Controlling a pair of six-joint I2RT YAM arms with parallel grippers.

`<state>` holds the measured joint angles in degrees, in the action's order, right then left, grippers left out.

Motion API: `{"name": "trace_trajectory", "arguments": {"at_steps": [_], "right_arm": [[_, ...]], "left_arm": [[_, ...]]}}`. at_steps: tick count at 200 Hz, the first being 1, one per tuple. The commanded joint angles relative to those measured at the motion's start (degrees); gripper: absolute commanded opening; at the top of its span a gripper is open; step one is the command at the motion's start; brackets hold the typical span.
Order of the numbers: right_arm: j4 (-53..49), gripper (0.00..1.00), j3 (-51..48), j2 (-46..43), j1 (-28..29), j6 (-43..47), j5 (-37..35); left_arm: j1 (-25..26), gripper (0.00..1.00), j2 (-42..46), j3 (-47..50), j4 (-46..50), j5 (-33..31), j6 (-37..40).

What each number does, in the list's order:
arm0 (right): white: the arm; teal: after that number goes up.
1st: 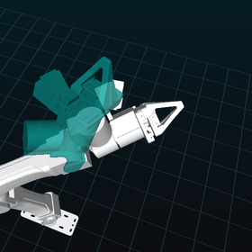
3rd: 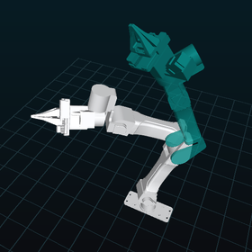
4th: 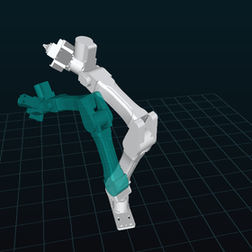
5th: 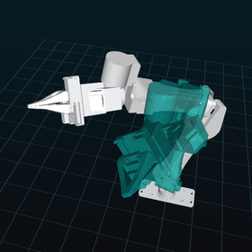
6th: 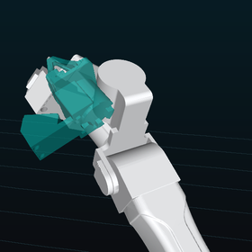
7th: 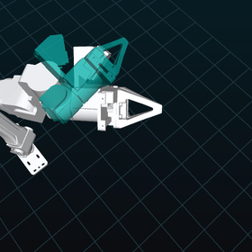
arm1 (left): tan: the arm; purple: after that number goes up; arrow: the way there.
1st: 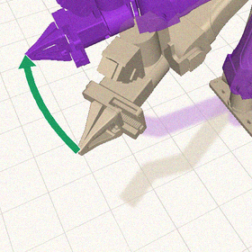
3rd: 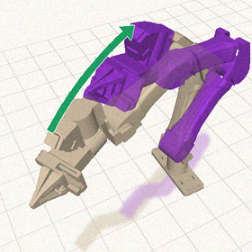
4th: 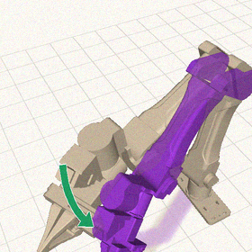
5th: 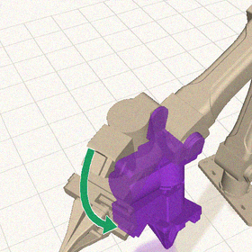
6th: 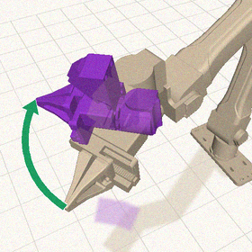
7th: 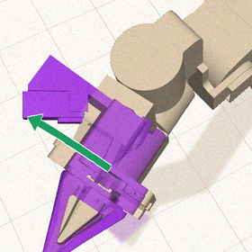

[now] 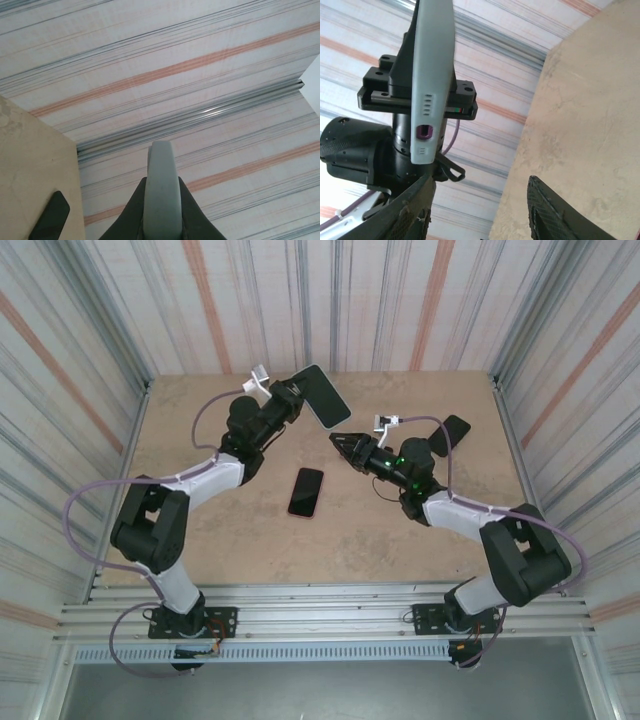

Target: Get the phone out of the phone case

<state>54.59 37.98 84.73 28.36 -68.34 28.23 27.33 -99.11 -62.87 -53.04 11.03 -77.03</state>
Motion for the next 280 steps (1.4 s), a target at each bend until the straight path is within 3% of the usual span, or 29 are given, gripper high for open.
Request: {"name": "trace_trajectory", "arguments": {"at_steps": [1, 38, 82, 120, 189, 280], "right_arm": [[8.1, 0.47, 1.0, 1.9, -0.7, -2.1, -0.6], [16.1, 0.43, 2.1, 4.7, -0.4, -5.3, 2.0], [15.5, 0.38, 3.0, 5.0, -0.5, -5.4, 0.4], [15.3, 0.23, 3.3, 6.4, -0.7, -6.5, 1.0], [14.3, 0.15, 2.7, 5.4, -0.4, -3.6, 1.0], [8.7, 0.18, 0.3, 0.5, -0.1, 4.6, -0.4]], "left_arm": [[0.7, 0.00, -0.7, -1.2, -6.5, -1.7, -2.3], [1.5, 0.00, -1.4, -1.8, -5.1, -2.3, -1.1], [2.7, 0.00, -2.1, -2.2, -5.4, -1.5, -1.5], [2.4, 0.00, -1.3, -1.1, -6.4, -2.4, -2.5], [1.3, 0.00, -0.5, 0.2, -5.3, -2.5, -5.7], [1.4, 0.00, -0.7, -0.5, -4.7, -2.3, -9.3]]}}
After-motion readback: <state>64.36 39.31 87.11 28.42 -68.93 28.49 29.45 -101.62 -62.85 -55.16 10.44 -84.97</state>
